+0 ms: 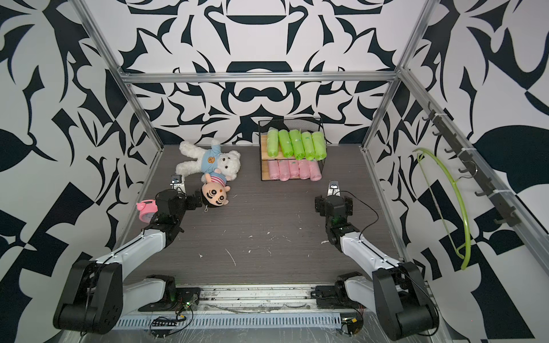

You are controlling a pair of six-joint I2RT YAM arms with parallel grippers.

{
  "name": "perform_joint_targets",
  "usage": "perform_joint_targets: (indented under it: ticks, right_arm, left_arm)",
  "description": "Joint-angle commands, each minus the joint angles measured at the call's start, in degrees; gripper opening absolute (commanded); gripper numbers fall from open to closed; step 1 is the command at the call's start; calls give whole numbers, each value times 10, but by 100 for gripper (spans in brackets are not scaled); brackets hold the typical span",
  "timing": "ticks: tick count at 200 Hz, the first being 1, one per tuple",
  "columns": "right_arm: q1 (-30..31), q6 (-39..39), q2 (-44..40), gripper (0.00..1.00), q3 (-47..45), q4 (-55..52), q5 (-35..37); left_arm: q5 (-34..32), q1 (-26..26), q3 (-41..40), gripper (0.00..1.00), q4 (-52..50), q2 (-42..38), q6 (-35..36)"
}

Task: Sort the rolls of trash bags by color and place them on the shelf
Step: Reset both arms

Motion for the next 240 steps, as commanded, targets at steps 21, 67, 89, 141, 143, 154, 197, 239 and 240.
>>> perform_joint_targets:
  ticks: [21, 67, 89, 141, 143, 154, 197, 239, 240]
  right_arm:
    - [-15, 2, 65, 100, -18, 126, -55]
    - [-25, -36, 111, 100, -48, 255, -67]
    - [-41, -28, 191, 100, -88, 403, -69]
    - [-56, -27, 221, 100, -6, 273, -104]
    - [-61, -26, 223, 100, -7, 277, -110]
    - [-71, -20, 221, 100, -7, 274, -135]
    - [-70, -19, 220, 100, -8, 278, -134]
    - [-70, -19, 220, 100, -8, 277, -134]
    - [-71, -19, 220, 100, -8, 277, -134]
  left_arm:
    - [11, 20, -33, 100, 142, 85, 9]
    - [32, 29, -68, 100, 285, 180, 8]
    - [75, 43, -54, 100, 258, 177, 10]
    - [135, 75, -32, 100, 217, 181, -6]
    - [135, 74, -32, 100, 217, 181, -6]
    - [134, 74, -32, 100, 217, 180, -8]
    - [132, 75, -33, 100, 216, 178, -9]
    - [132, 74, -33, 100, 216, 178, -9]
    - [132, 74, -33, 100, 216, 178, -9]
